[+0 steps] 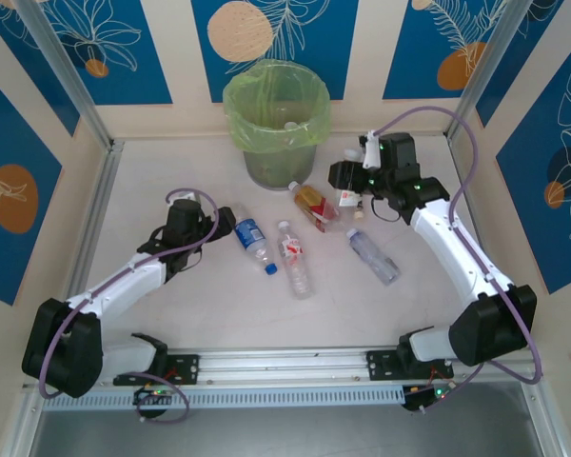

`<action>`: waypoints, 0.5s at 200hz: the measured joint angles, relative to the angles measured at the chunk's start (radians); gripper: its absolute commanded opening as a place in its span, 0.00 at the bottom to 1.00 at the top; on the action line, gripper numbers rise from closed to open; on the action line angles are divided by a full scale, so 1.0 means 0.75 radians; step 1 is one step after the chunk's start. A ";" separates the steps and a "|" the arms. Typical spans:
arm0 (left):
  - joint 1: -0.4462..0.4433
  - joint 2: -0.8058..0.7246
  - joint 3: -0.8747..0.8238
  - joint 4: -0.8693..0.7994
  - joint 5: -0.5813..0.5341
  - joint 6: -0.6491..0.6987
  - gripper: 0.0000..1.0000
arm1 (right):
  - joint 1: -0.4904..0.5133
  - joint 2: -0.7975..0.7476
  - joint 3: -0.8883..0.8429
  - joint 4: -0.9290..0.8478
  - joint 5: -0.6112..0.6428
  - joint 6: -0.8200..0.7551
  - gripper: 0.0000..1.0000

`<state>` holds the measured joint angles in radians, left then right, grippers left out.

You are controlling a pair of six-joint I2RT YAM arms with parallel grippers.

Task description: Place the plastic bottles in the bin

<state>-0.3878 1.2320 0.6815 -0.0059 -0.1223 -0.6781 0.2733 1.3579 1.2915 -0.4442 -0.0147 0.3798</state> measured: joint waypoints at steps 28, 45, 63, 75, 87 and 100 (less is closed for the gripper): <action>0.000 0.000 0.000 0.004 0.000 0.001 1.00 | -0.035 0.034 0.114 0.116 -0.078 0.047 0.51; 0.000 0.000 0.000 0.009 0.000 0.001 1.00 | -0.056 0.100 0.223 0.160 -0.123 0.088 0.51; 0.000 0.000 0.000 0.015 0.000 0.001 1.00 | -0.076 0.187 0.352 0.201 -0.179 0.139 0.51; 0.000 0.000 0.000 0.018 0.000 0.001 1.00 | -0.087 0.247 0.438 0.218 -0.220 0.174 0.50; 0.000 0.000 0.000 0.018 -0.001 0.001 1.00 | -0.095 0.321 0.544 0.231 -0.260 0.211 0.50; 0.000 0.000 0.000 0.018 -0.001 0.001 1.00 | -0.101 0.419 0.684 0.252 -0.297 0.247 0.50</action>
<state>-0.3878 1.2320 0.6815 0.0078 -0.1226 -0.6777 0.1974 1.6722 1.8046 -0.2550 -0.2371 0.5648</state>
